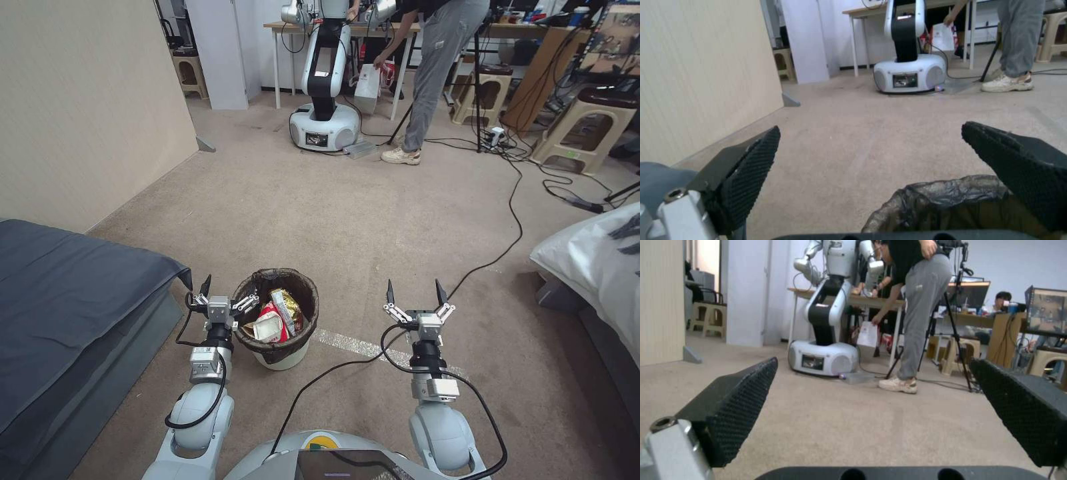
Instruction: Pick up the trash bin, then pick up the garbage from the floor and place it into the trash bin.
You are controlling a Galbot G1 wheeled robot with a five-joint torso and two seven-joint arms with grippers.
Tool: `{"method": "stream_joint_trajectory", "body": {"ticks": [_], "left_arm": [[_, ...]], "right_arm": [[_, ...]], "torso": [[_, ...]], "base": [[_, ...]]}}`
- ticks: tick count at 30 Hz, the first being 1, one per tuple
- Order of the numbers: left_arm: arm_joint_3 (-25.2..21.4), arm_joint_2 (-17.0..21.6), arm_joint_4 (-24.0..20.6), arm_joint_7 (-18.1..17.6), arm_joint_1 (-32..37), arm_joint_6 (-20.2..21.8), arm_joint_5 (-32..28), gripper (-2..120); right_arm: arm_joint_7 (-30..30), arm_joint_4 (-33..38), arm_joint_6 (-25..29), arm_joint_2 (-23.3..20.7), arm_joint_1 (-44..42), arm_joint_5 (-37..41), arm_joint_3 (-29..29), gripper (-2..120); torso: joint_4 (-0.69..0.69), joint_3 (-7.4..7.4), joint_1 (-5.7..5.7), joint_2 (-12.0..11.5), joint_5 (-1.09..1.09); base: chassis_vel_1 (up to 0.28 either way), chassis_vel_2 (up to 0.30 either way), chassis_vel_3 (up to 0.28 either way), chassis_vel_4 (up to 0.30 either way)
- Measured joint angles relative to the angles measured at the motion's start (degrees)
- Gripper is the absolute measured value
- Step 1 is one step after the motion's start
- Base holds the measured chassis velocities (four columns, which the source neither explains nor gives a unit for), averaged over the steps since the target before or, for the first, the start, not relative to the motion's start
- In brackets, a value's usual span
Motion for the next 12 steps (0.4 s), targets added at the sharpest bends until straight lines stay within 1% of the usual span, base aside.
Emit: {"method": "stream_joint_trajectory", "body": {"ticks": [12], "left_arm": [[0.0,0.0,-0.1,-0.1,0.0,0.3,-0.2,100]], "right_arm": [[-0.1,0.0,-0.1,0.0,0.0,0.0,0.0,100]], "torso": [[0.0,0.0,0.0,0.0,0.0]], "base": [[0.0,0.0,0.0,0.0]]}}
